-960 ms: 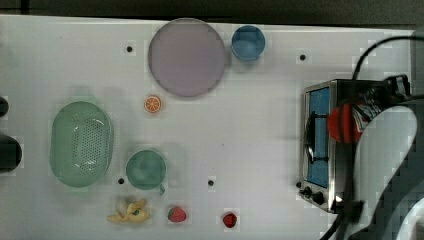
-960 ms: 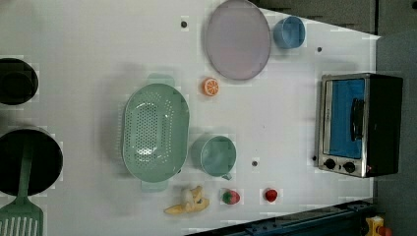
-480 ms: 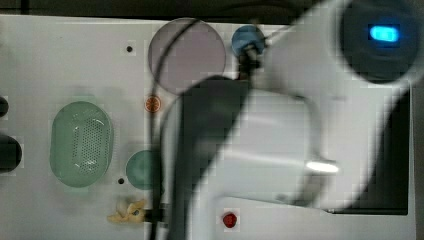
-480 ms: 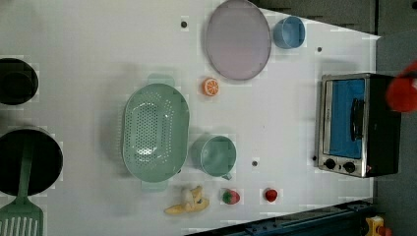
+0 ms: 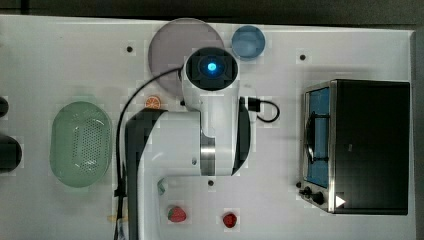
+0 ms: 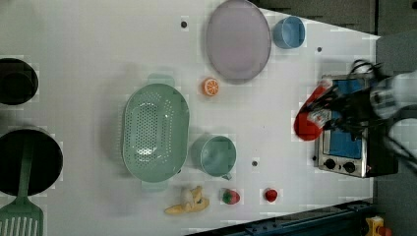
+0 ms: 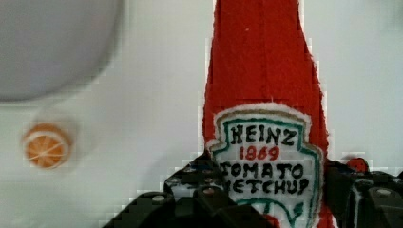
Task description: Pick Ketchup from oven and place it on table.
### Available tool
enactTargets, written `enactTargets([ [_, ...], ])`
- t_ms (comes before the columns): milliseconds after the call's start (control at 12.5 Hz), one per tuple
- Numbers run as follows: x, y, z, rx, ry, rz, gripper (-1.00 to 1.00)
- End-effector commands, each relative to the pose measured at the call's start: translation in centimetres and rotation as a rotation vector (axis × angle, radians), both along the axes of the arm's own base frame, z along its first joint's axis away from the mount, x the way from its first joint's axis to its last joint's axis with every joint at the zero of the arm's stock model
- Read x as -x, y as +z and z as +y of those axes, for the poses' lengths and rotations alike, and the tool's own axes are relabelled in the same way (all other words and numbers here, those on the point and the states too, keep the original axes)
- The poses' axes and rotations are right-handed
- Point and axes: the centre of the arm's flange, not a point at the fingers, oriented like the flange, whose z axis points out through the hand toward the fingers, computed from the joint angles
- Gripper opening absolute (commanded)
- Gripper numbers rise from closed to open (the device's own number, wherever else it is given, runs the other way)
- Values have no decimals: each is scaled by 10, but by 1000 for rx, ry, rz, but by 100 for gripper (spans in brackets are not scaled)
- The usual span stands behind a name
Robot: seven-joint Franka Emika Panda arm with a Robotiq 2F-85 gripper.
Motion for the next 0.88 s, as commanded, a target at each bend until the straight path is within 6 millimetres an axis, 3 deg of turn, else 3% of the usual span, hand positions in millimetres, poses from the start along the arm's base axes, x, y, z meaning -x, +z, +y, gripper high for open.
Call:
enactTargets([
  [80, -10, -17, -32, 8, -67, -114, 21],
  [160, -7, -37, -32, 13, -67, -109, 21],
  [240, -5, -87, -34, 30, -66, -103, 21],
  [480, -7, -135, -35, 50, -63, -122, 21],
  [560, -7, -143, -35, 53, -61, -127, 24],
  [640, -4, -150, -35, 54, -59, -122, 40],
  [720, -1, -154, -34, 55, -60, -114, 61],
  [800, -2, -153, -34, 56, -68, -120, 100],
  [880, -18, -118, -34, 52, -94, -197, 100],
])
